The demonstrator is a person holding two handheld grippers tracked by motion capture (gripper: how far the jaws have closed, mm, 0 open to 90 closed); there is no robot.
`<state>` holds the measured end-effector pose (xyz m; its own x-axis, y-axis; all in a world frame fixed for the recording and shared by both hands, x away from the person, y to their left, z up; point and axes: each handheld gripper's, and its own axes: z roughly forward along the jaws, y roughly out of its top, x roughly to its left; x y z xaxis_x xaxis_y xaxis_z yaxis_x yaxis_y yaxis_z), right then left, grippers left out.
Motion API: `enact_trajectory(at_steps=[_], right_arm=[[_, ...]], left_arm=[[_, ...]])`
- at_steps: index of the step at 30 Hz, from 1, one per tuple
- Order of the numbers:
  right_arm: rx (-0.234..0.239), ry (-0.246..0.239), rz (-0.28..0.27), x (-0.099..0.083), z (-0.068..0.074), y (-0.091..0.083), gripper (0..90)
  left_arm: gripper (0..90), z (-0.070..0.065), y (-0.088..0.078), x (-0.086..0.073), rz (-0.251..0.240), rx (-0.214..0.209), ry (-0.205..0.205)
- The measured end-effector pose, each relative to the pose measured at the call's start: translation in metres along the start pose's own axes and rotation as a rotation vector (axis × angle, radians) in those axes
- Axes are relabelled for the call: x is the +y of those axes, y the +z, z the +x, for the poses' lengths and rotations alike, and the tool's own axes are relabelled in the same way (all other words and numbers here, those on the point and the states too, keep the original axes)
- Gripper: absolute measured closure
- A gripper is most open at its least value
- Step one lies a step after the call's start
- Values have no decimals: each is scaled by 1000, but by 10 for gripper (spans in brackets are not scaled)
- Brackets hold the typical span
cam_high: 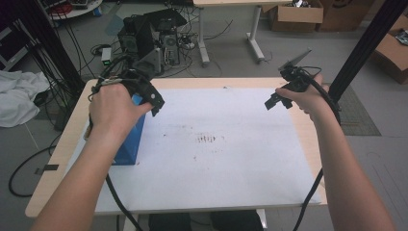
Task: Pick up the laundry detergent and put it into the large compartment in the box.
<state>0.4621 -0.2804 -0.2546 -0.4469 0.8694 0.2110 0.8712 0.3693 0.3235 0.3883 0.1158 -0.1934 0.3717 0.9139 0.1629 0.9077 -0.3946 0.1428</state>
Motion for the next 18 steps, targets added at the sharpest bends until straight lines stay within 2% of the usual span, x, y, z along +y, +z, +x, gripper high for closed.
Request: enact_trajectory(at_steps=[1,2,3,4,5,6,7,9,10,12,13,14,15,18], right_arm=[[1,0,-1,0,1,0,221],[1,0,-1,0,1,0,221],[3,-4,0,0,1,0,221],[3,-4,0,0,1,0,221],[3,-2,-1,0,1,0,221],[3,-2,-1,0,1,0,221],[1,-2,-2,-1,0,-1,221],[2,0,-4,-1,0,-1,221],[2,0,-4,-1,0,-1,221],[1,-1,-3,-2,0,-2,221],[1,1,-4,-2,0,-2,221],[0,-1,-2,-2,-1,-2,221],[-1,-1,-1,-3,-1,-2,221],[-3,2,-3,-3,-2,-3,221]], left_arm=[[133,-10,0,2,-1,-9,20],[127,-10,0,2,-1,-9,20],[106,-23,2,4,8,-7,55],[95,-23,2,4,8,-7,55],[81,-35,4,6,17,-6,94],[68,-35,4,6,17,-6,94],[49,-46,6,7,19,-6,128],[37,-62,9,9,18,-8,168],[27,-62,9,9,18,-8,168],[8,-76,12,10,20,-11,201],[2,-88,14,10,20,-16,225],[1,-88,14,10,20,-16,225],[1,-98,16,10,12,-22,241],[1,-108,17,10,7,-44,268]])
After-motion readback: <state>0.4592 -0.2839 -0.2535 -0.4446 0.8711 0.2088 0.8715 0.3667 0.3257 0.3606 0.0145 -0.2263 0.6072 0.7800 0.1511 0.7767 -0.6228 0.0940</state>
